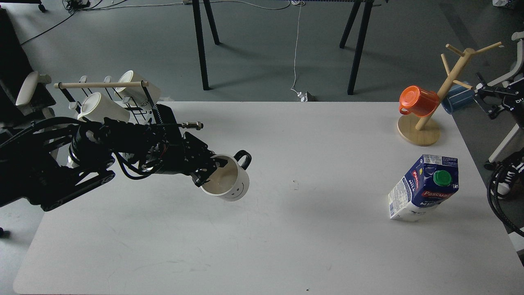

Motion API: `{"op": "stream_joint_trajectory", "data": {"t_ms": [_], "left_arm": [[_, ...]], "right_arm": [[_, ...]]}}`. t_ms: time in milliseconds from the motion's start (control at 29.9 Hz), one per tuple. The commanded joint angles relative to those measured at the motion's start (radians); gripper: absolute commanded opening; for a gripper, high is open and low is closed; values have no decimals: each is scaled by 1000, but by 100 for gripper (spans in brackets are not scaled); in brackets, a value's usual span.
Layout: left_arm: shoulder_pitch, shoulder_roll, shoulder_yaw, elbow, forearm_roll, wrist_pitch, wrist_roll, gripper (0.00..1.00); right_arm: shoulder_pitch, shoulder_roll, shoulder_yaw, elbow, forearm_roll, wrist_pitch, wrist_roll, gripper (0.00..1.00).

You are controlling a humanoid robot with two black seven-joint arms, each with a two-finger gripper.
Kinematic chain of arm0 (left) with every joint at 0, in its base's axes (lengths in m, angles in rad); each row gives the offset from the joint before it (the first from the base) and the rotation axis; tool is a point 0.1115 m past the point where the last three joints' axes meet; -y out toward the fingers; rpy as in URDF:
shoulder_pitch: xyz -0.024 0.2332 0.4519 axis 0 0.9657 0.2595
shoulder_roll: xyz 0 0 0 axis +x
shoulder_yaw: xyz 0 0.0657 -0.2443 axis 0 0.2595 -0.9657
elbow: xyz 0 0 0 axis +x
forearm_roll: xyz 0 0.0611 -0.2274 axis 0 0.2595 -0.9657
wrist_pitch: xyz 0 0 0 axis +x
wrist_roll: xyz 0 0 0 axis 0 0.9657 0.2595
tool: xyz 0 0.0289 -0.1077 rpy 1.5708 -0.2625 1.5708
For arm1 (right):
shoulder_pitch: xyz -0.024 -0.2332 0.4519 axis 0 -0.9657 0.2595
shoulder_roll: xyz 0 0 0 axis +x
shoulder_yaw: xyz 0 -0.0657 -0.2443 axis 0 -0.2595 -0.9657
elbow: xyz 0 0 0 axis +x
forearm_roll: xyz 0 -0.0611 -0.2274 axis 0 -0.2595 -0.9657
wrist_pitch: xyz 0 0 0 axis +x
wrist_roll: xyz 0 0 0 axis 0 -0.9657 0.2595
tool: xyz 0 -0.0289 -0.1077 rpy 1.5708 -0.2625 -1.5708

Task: Place cup and milk with both arms
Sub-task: 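Lift the white mug with the left gripper and carry it toward table center, then lower the white mug onto the table and open the left gripper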

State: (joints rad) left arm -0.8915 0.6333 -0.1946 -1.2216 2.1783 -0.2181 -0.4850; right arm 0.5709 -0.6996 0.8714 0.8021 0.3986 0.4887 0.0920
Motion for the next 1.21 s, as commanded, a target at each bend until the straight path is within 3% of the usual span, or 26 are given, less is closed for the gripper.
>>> {"op": "stream_joint_trajectory", "data": {"t_ms": [0, 167, 234, 402, 569, 737, 1072, 1172], "left_arm": [[9, -105, 3, 5, 3, -47, 16, 0], [9, -204, 50, 23, 3, -64, 114, 0], [13, -233, 52, 54, 3, -66, 131, 0], [20, -351, 84, 137, 3, -66, 135, 0], [28, -379, 92, 154, 3, -66, 138, 6], [40, -385, 90, 159, 3, -66, 212, 14], [59, -380, 90, 159, 3, -66, 212, 16], [57, -380, 87, 159, 3, -69, 210, 25]], "right_arm": [[-22, -9, 15, 2, 0, 0, -1, 100], [-40, -9, 18, -4, -1, 0, 2, 100], [-42, -9, 34, -8, -1, 0, 5, 100], [-40, -9, 52, -9, -3, 0, 5, 100], [-40, -15, 55, -11, -4, 0, 5, 100], [-42, -23, 55, -11, -4, 0, 5, 100], [-42, -21, 80, -9, -3, 0, 5, 100], [-40, -23, 80, -11, -3, 0, 5, 100]]}}
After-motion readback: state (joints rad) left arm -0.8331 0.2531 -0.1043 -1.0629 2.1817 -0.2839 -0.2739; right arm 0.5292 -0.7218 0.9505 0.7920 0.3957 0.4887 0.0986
